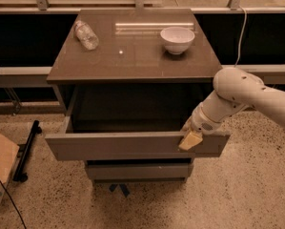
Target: Open top drawer
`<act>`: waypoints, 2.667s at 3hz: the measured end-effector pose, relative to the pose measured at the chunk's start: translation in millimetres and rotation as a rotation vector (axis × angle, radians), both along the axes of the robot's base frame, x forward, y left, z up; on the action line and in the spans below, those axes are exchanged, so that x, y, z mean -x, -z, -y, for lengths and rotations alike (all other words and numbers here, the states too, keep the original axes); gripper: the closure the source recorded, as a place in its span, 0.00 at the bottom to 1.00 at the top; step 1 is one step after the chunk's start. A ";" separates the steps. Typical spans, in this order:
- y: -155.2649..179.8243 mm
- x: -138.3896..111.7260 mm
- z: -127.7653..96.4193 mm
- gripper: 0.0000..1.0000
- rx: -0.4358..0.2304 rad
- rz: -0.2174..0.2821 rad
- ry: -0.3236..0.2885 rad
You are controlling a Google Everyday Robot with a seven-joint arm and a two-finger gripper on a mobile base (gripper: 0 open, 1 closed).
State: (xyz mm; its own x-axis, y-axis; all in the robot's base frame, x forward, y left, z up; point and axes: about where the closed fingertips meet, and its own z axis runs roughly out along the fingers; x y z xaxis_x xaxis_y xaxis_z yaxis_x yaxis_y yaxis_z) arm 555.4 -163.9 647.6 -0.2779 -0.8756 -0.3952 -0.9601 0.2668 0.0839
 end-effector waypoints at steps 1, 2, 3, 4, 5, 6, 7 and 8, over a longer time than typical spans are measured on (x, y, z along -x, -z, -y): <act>4.2 25.2 1.6 0.04 -0.013 -0.026 0.053; 9.4 35.6 4.1 0.00 -0.010 -0.042 0.066; 8.7 35.4 2.4 0.00 0.002 -0.044 0.051; 6.9 46.6 3.2 0.00 0.012 -0.063 0.023; 6.6 64.6 4.9 0.18 0.015 -0.095 0.013; 6.6 64.6 4.9 0.39 0.015 -0.095 0.013; 8.0 84.6 8.8 0.64 0.006 -0.130 0.018; 8.0 83.7 8.8 0.60 0.006 -0.130 0.018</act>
Offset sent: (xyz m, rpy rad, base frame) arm -0.0156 -0.0009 -0.0025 0.0083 0.0161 -0.0327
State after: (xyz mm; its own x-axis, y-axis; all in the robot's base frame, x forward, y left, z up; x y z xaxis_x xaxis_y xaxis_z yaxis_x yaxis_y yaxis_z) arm 471.7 -172.7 639.6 -0.3423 -0.8721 -0.3497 -0.9362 0.2850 0.2055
